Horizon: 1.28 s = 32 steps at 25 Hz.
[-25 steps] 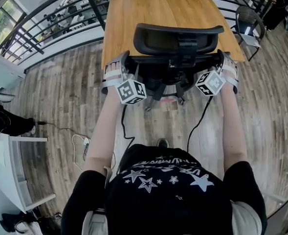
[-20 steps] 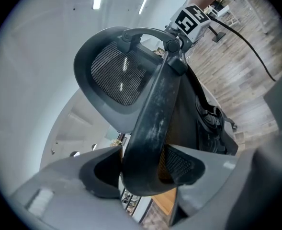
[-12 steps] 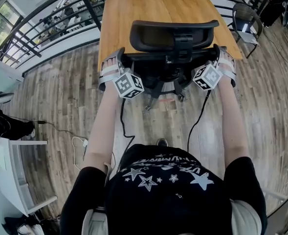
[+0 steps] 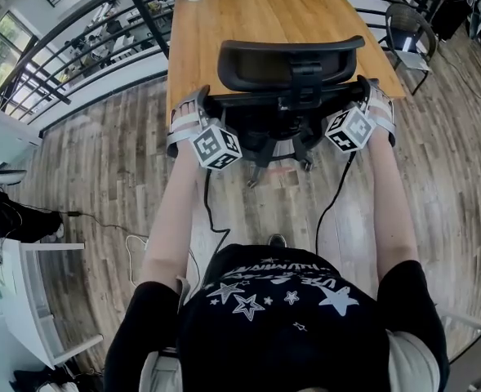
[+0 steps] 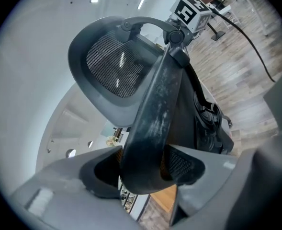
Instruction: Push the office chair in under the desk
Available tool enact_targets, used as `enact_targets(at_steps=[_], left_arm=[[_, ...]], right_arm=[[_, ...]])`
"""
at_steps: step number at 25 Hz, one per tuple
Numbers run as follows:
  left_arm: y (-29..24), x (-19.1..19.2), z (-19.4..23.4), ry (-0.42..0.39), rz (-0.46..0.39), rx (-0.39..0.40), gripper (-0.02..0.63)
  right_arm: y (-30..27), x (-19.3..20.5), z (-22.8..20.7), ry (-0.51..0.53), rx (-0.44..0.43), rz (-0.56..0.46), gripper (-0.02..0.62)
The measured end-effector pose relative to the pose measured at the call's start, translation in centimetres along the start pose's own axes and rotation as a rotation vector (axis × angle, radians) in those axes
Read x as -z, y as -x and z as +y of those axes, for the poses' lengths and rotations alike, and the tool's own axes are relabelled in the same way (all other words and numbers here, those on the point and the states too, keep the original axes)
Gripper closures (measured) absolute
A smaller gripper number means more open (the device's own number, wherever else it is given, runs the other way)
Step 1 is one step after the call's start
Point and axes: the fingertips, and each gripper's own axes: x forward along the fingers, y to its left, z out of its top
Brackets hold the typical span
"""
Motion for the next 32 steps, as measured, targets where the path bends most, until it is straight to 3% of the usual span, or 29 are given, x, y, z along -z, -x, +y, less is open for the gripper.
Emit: enact_targets(at_steps=[6, 11, 21, 28, 32], left_arm=[[1.0, 1.0, 0.8, 0.079, -0.021, 0.030, 0.332], [2.5, 2.4, 1.8, 0.104, -0.070, 0.051, 0.288], [8.0, 4.5, 2.7, 0.169, -0.212, 0.067, 0.288], [12.7, 6.1, 3.6, 0.241, -0.330, 0.106, 0.290], [15.4, 7.6, 3.6, 0.323, -0.394, 0.147, 0.334]], right_arm=[[1.8, -0.4, 0.5, -0.050, -0.044, 0.003, 0.325], [4.5, -2.1, 1.7, -0.099, -0.034, 0.001, 0.325], [12.8, -8.0, 3.1, -0.175, 0.014, -0.051, 0.336], [18.7, -13.0, 4.6, -0.251, 0.038, -0.112, 0.404], [22.1, -15.6, 5.8, -0.317, 0.050, -0.152, 0.451]])
